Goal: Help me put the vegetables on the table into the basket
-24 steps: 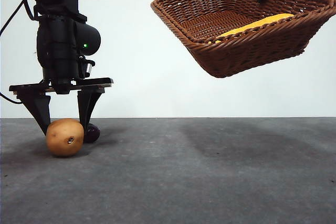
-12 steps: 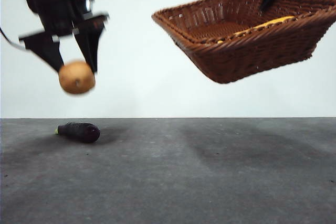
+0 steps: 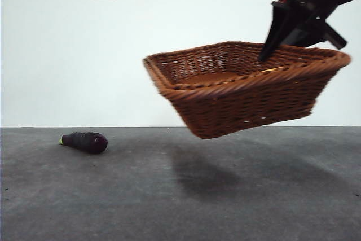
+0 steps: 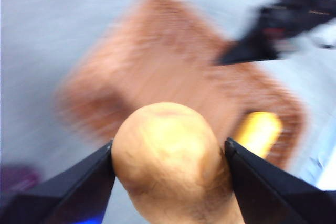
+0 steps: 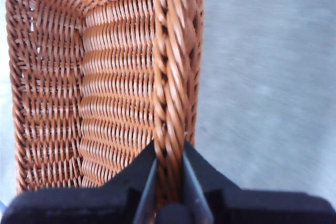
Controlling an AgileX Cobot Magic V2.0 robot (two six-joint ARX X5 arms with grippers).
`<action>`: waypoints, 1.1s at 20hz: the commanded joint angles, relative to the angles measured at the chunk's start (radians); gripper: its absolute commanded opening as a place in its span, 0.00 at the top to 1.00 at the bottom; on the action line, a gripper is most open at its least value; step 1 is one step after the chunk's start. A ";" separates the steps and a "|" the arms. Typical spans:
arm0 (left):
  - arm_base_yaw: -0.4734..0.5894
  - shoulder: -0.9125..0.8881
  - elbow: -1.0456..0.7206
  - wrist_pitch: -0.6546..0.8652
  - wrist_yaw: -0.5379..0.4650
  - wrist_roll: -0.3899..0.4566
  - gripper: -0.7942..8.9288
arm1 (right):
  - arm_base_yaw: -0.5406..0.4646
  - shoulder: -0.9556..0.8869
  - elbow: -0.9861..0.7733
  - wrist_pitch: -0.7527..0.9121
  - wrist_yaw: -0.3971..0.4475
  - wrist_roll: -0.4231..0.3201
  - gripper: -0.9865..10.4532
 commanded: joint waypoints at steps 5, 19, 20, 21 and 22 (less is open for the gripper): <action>-0.133 0.185 -0.006 0.065 -0.061 0.011 0.93 | 0.051 0.003 -0.013 0.040 -0.016 0.068 0.92; -0.153 0.369 -0.006 0.064 -0.022 -0.059 0.43 | 0.051 0.003 -0.013 0.045 -0.019 0.076 0.92; -0.153 0.369 -0.006 0.058 -0.021 -0.059 0.43 | 0.051 0.003 -0.013 0.045 -0.019 0.076 0.92; -0.150 0.367 -0.005 0.060 -0.022 -0.059 0.43 | 0.051 0.003 -0.013 0.045 -0.019 0.076 0.92; -0.138 0.360 -0.004 0.060 -0.021 -0.060 0.43 | 0.051 0.003 -0.013 0.045 -0.019 0.076 0.92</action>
